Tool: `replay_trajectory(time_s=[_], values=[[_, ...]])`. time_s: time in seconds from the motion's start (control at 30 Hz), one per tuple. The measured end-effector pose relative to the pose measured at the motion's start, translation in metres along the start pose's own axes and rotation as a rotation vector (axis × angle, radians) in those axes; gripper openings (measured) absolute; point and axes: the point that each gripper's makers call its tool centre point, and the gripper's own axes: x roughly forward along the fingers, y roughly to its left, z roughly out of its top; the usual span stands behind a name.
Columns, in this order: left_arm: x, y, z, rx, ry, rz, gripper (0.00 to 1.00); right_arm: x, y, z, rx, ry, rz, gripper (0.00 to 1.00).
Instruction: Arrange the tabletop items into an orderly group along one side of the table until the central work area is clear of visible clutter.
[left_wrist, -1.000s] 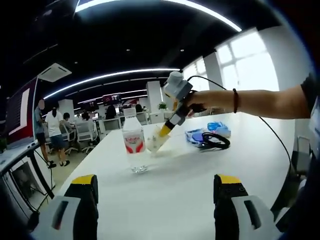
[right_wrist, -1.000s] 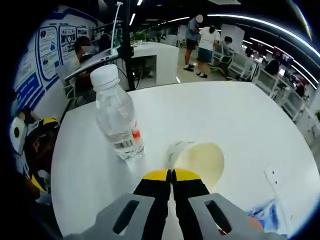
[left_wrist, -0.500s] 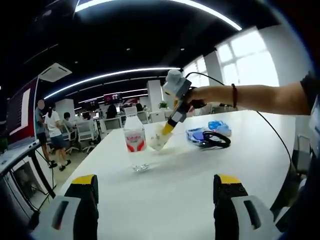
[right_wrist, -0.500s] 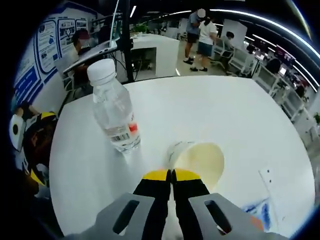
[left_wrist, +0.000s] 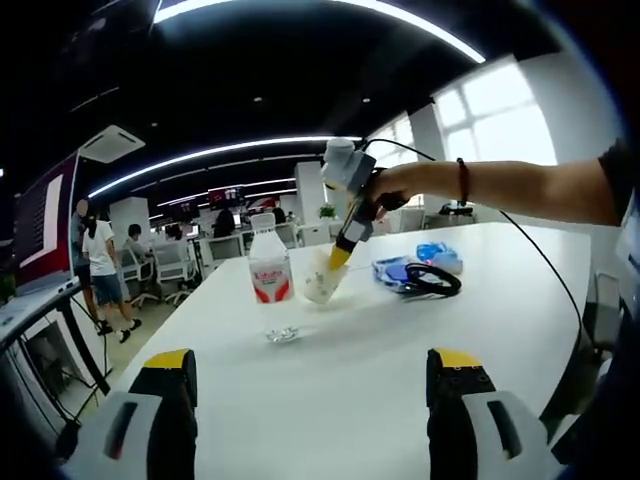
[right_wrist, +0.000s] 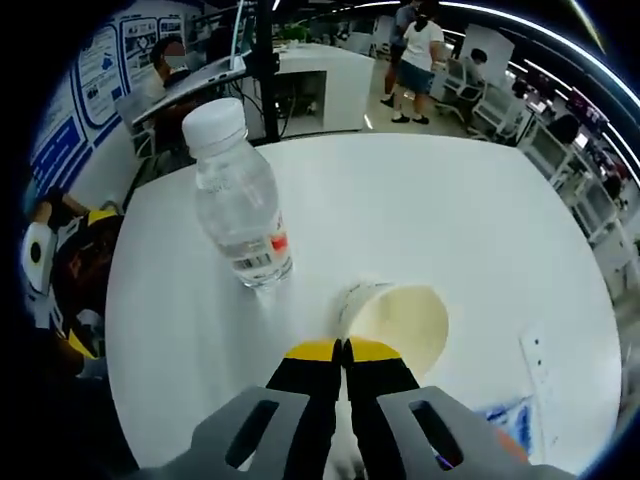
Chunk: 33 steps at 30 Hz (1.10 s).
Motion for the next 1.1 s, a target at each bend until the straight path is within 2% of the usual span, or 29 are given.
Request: replay_trajectory(time_s=[0.27, 0.3, 0.33, 0.53, 0.57, 0.67, 0.77, 0.83, 0.97, 1.1], values=[[-0.0022, 0.0012, -0.0019, -0.001, 0.003, 0.005, 0.95, -0.0033, -0.0036, 0.0021, -0.034, 0.045, -0.016, 0.0], [-0.0026, 0.0015, -0.002, -0.001, 0.003, 0.005, 0.95, -0.0042, -0.0035, -0.0024, -0.059, 0.103, -0.009, 0.0], [-0.0032, 0.0014, -0.0014, -0.003, -0.001, 0.004, 0.95, -0.0045, -0.0039, -0.0034, -0.07, 0.119, -0.009, 0.0], [-0.0038, 0.0022, -0.0044, -0.008, 0.003, 0.005, 0.95, -0.0029, -0.0037, 0.0051, -0.104, 0.149, -0.005, 0.0], [-0.0035, 0.0034, -0.0052, -0.008, 0.004, 0.007, 0.95, -0.0028, 0.0001, 0.0035, -0.101, 0.169, 0.018, 0.0], [-0.0033, 0.0053, -0.005, -0.008, 0.004, 0.012, 0.95, -0.0015, -0.0012, 0.0044, -0.105, 0.184, 0.014, 0.0], [-0.0034, 0.007, -0.0049, -0.006, 0.004, 0.016, 0.94, -0.0021, -0.0035, -0.0015, -0.118, 0.245, 0.012, 0.0], [-0.0036, 0.0074, -0.005, -0.007, 0.004, 0.018, 0.94, -0.0021, -0.0047, -0.0002, -0.115, 0.246, 0.004, 0.0], [-0.0046, 0.0091, -0.0063, -0.01, 0.006, 0.022, 0.94, -0.003, 0.0001, 0.0021, -0.107, 0.263, 0.033, 0.0], [-0.0056, 0.0089, -0.0057, -0.009, 0.005, 0.022, 0.94, -0.0036, 0.0018, 0.0004, -0.112, 0.3, 0.036, 0.0]])
